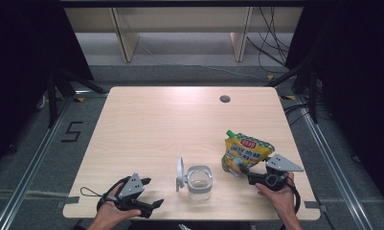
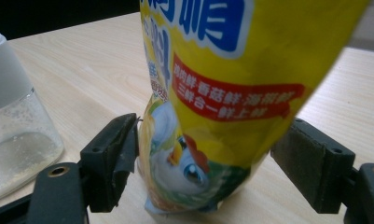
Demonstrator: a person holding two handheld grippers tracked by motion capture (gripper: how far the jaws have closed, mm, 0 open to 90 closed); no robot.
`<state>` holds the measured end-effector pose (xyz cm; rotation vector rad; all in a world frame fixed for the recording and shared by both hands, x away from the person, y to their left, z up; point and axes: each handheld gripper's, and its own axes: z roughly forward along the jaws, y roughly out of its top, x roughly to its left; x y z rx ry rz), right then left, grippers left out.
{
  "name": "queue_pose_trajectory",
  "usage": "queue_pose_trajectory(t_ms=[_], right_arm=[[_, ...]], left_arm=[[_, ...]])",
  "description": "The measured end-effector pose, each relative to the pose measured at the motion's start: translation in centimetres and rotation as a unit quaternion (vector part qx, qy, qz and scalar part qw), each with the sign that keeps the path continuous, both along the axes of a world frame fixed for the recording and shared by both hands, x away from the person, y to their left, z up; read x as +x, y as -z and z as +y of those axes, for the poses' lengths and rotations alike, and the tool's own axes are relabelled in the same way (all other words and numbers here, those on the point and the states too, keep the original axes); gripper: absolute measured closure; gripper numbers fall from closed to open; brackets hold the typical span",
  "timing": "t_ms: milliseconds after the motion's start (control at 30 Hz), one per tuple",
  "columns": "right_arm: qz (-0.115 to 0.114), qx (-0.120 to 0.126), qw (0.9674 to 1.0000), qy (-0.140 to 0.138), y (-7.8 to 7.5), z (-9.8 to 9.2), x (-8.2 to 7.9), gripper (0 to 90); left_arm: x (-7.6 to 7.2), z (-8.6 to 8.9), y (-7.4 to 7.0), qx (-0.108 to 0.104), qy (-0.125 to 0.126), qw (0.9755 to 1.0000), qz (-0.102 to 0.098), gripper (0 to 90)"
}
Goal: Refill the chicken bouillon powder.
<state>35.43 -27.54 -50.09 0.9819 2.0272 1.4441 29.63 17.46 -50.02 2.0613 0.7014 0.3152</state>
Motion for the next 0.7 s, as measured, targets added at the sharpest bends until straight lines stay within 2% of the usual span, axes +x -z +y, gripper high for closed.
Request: queue_pose_trajectory(t_ms=[33,67,100,133,200,233,267,300,333,400,433,467,500,533,567,667,700], right_arm=[[0.008,0.002,0.9999,0.007,0.0,0.1,0.0,24.8],[0.004,0.005,1.0000,0.007,0.1,0.2,0.2,24.8],[0.009,0.009,0.9999,0.007,0.1,0.3,0.2,25.1],[0.001,0.001,1.0000,0.006,0.2,0.3,0.4,25.1],[0.001,0.003,1.0000,0.004,0.2,0.4,0.5,25.8],[0.002,-0.002,1.0000,0.004,0.2,0.4,0.5,25.8],[-0.011,0.004,0.9999,-0.007,0.4,0.4,0.9,25.8],[-0.005,-0.001,1.0000,-0.003,0.3,0.3,0.8,25.9],[-0.016,0.013,0.9998,0.003,0.4,0.5,1.0,26.0],[-0.009,0.009,0.9999,0.000,0.4,0.6,0.9,26.1],[-0.016,0.004,0.9999,-0.003,0.4,0.6,1.1,26.0],[-0.019,0.003,0.9998,-0.005,0.5,0.6,1.2,26.0],[-0.014,0.008,0.9998,-0.007,0.6,0.6,1.3,26.0],[-0.023,0.006,0.9997,-0.007,0.6,0.6,1.5,26.0],[-0.007,0.016,0.9998,-0.006,0.7,0.8,1.3,26.1],[-0.042,0.007,0.9990,-0.015,0.8,0.7,1.9,27.1],[-0.034,0.018,0.9989,-0.026,0.9,0.8,1.9,27.8]], left_arm=[[0.0,0.0,0.0,0.000,0.000,1.0000,0.000,14.9],[0.0,0.0,0.0,0.001,-0.001,1.0000,-0.001,14.9],[0.0,0.1,-0.1,0.012,0.002,0.9999,0.000,14.9],[0.0,0.1,-0.1,0.017,0.007,0.9998,-0.003,14.9],[0.0,0.0,0.0,0.000,-0.001,1.0000,0.000,15.0],[0.0,0.0,0.0,0.000,-0.004,1.0000,0.002,15.0],[0.0,0.0,0.0,0.002,-0.004,1.0000,0.002,14.9],[0.0,0.0,0.0,0.001,-0.004,1.0000,0.003,14.9],[0.0,0.0,0.0,0.001,-0.004,1.0000,0.003,14.9],[0.1,0.2,-0.1,0.012,0.005,0.9999,-0.006,14.9],[0.1,0.1,-0.1,0.012,0.006,0.9999,-0.003,14.9],[0.2,0.2,0.0,0.017,0.009,0.9998,-0.009,14.9],[0.1,0.1,0.0,0.013,0.004,0.9999,-0.002,14.9],[0.0,0.1,0.0,0.011,0.003,0.9999,0.000,14.9],[0.0,0.1,0.0,0.016,0.003,0.9999,-0.001,14.9],[0.1,0.0,0.1,0.009,0.009,0.9999,-0.006,14.9],[0.0,0.0,0.1,0.009,0.001,0.9999,0.008,14.9]])
